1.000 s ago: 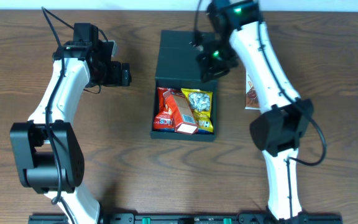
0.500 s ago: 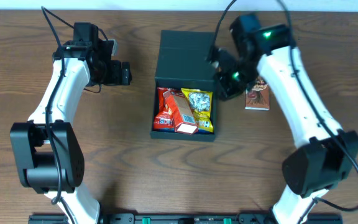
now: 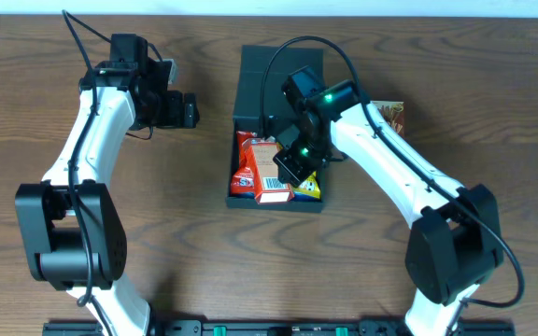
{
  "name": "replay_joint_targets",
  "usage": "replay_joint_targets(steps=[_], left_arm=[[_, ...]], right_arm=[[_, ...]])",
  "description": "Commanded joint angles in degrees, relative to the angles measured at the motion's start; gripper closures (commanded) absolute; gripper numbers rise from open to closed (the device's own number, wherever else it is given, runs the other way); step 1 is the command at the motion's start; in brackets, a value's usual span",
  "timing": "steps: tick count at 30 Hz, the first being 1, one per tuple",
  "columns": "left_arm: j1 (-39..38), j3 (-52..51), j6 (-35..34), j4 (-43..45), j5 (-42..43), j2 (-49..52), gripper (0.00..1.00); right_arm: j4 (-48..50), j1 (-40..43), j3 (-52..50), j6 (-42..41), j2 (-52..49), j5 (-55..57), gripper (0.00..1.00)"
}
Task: Pack container
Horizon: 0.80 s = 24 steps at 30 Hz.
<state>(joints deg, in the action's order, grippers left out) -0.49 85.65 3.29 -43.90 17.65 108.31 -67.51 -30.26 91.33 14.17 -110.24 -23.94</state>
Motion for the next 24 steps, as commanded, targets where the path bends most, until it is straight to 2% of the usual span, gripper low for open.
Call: replay_joint_targets(steps=[1, 17, 20, 24], left_arm=[[0.09, 1.51, 0.83, -0.28, 0.2, -0.96, 0.05], [0.09, 1.51, 0.83, -0.44, 0.2, -0.96, 0.05], [0.09, 1.51, 0.83, -0.46, 0.2, -0.96, 0.05], [0.09, 1.51, 1.03, -0.44, 0.17, -0.96, 0.05]], right_arm=[[1.14, -0.87, -0.76, 0.87, -1.49, -0.04, 0.99], [7.65, -2.82, 0.57, 0.85, -6.73, 0.26, 0.99], [4.72, -1.95, 5.05, 0.68, -6.56, 0.39, 0.99], [-5.84, -1.16, 15.47, 0.76, -6.54, 3.48, 0.99]])
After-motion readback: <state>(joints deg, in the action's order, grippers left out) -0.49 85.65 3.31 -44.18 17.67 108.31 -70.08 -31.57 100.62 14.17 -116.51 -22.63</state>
